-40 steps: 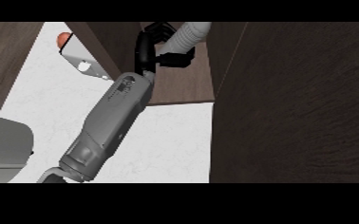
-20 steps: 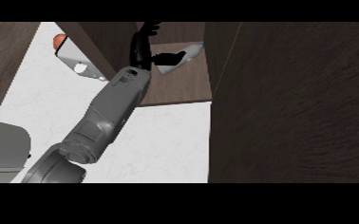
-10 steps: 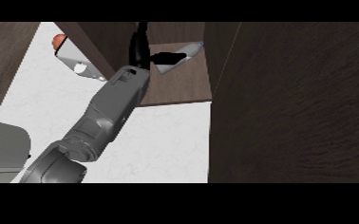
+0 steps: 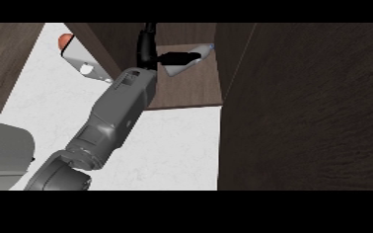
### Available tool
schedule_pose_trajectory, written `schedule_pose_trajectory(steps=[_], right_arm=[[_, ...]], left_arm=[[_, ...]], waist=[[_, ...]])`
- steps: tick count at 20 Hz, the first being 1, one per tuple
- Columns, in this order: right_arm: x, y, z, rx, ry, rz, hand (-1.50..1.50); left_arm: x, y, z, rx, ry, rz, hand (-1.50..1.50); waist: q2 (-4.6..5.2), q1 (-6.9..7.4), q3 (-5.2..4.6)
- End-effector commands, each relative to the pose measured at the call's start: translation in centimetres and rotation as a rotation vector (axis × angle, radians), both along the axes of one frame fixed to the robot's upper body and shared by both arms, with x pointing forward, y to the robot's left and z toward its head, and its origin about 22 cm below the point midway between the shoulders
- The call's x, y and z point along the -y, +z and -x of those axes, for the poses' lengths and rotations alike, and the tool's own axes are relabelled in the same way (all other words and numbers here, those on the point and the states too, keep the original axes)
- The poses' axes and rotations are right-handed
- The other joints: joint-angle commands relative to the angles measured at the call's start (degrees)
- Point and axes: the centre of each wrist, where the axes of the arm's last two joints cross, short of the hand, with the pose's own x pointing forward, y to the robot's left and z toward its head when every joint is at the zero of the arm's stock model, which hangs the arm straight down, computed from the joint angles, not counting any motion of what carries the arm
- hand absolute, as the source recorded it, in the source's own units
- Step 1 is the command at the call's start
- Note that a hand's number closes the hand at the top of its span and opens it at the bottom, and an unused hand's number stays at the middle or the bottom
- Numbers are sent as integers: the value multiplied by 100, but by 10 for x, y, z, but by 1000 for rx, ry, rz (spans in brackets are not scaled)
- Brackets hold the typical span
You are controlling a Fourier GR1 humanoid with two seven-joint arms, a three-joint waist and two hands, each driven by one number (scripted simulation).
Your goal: Pick up the bottled water, place it into the cabinet and close the cabinet
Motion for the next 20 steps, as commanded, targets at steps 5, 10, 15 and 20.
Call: schedule_pose_trajectory(steps=[5,10,15,20], right_arm=[[5,2,6,-5,-5,-4,-150],[1,5,8,-10,-36,3,-150],[-1,22,8,-18,-59,20,-150],[-2,13,10,-41,-60,10,-150]], left_arm=[[-27,-8,1,74,-94,123,-150],[-40,-40,20,97,-157,164,-150],[-13,-14,14,111,-207,206,-150],[-14,-36,33,76,-254,248,-150]], waist=[[-88,235,-18],[-159,428,-18],[-190,500,-19],[-228,637,-17]])
